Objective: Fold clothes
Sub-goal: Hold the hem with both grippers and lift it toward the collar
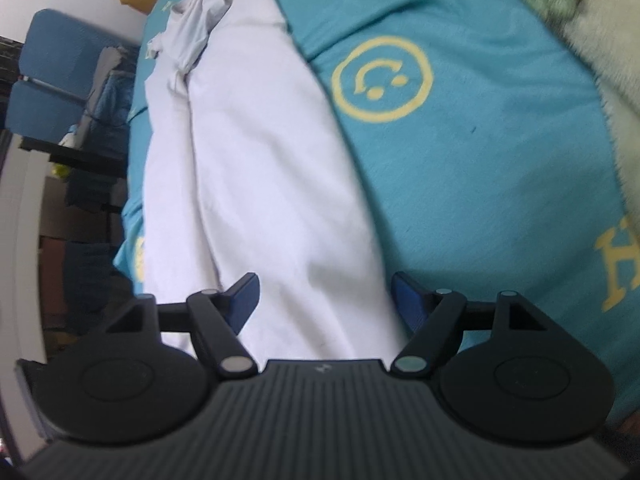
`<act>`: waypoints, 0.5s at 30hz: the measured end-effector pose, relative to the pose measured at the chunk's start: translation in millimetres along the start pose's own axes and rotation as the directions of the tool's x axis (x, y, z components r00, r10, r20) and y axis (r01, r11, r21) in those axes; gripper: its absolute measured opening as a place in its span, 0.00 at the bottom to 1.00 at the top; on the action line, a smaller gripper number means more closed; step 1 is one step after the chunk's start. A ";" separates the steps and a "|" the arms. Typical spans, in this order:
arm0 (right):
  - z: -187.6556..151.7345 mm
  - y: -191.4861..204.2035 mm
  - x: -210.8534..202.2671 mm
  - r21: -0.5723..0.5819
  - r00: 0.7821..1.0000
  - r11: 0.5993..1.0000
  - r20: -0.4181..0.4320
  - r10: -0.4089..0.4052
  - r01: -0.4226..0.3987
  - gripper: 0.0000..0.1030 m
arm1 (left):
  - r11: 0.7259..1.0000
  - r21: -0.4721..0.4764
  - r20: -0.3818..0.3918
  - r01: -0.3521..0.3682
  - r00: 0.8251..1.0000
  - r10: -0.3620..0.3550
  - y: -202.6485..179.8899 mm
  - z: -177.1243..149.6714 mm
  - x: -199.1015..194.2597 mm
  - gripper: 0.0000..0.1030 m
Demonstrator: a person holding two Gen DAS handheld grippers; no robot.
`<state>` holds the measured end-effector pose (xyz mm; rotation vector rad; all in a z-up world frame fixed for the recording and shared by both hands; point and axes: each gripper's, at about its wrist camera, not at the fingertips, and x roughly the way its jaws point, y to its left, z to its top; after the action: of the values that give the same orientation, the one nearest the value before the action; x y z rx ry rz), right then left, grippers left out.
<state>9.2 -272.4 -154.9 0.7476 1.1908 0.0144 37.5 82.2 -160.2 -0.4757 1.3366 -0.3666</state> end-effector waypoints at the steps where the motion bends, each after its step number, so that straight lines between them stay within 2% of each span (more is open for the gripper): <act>1: -1.0 0.9 0.7 -0.003 1.000 1.000 -0.008 0.002 -0.002 0.66 | 1.000 0.003 0.002 0.002 1.000 -0.002 -1.0 -0.5 0.5 0.19; 2: -2.1 1.8 1.5 -0.006 1.000 1.000 -0.017 0.004 -0.005 0.64 | 1.000 0.004 0.003 0.000 1.000 0.000 -1.5 -0.8 0.8 0.17; 6: -5.7 5.1 4.7 -0.018 0.999 1.000 -0.046 0.002 -0.002 0.64 | 1.000 -0.012 -0.006 -0.029 1.000 0.029 1.2 0.2 2.9 0.18; 7: -5.9 6.0 5.9 -0.023 0.999 1.000 -0.051 -0.003 0.002 0.64 | 0.999 -0.018 -0.012 -0.041 0.999 0.041 1.9 1.0 4.1 0.24; 8: -6.0 7.0 7.1 -0.029 0.998 1.000 -0.055 -0.007 0.006 0.64 | 0.998 -0.023 -0.019 -0.051 0.999 0.050 2.7 1.6 4.8 0.36; 11: -6.3 11.1 11.7 -0.060 0.996 0.998 -0.085 0.013 -0.018 0.64 | 0.999 -0.026 -0.025 -0.039 0.999 0.038 2.9 2.8 4.7 0.47; 14: -8.9 15.7 14.8 -0.089 0.985 0.991 -0.150 0.089 -0.103 0.64 | 0.999 -0.022 -0.029 -0.035 0.999 0.034 2.3 2.2 4.5 0.48; 15: -10.0 17.2 16.3 -0.100 0.984 0.991 -0.159 0.077 -0.094 0.63 | 0.999 -0.010 -0.036 -0.038 0.999 0.038 0.6 1.9 5.4 0.47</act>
<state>13.6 -247.8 -160.9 0.7125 1.2943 0.2095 40.4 80.2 -164.7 -0.4536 1.3810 -0.3384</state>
